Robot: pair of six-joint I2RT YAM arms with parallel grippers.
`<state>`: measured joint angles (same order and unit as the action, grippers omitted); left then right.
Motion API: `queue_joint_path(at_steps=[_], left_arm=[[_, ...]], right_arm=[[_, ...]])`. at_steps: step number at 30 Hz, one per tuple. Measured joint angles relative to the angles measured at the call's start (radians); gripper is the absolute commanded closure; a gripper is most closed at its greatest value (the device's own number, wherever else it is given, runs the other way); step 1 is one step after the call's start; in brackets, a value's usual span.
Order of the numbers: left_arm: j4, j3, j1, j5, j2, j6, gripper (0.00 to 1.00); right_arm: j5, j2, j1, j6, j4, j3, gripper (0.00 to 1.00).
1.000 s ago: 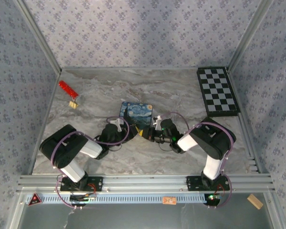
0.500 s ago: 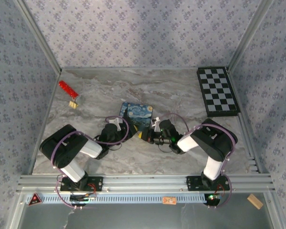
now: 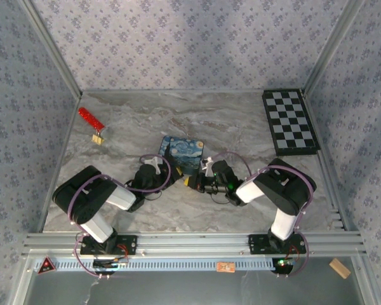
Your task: Unlock the padlock with the key
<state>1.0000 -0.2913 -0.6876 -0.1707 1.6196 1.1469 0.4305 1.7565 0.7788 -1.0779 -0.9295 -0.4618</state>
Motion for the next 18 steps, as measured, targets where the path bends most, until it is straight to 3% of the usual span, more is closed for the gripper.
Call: queue_joint_path(at_steps=[12, 18], left_arm=[[0.119, -0.002, -0.008, 0.055, 0.072, 0.058, 0.92], [0.155, -0.003, -0.013, 0.057, 0.084, 0.071, 0.94]], right_arm=[[0.011, 0.121, -0.020, -0.223, -0.255, 0.020, 1.00], [0.006, 0.115, -0.030, -0.266, -0.294, 0.038, 1.00]])
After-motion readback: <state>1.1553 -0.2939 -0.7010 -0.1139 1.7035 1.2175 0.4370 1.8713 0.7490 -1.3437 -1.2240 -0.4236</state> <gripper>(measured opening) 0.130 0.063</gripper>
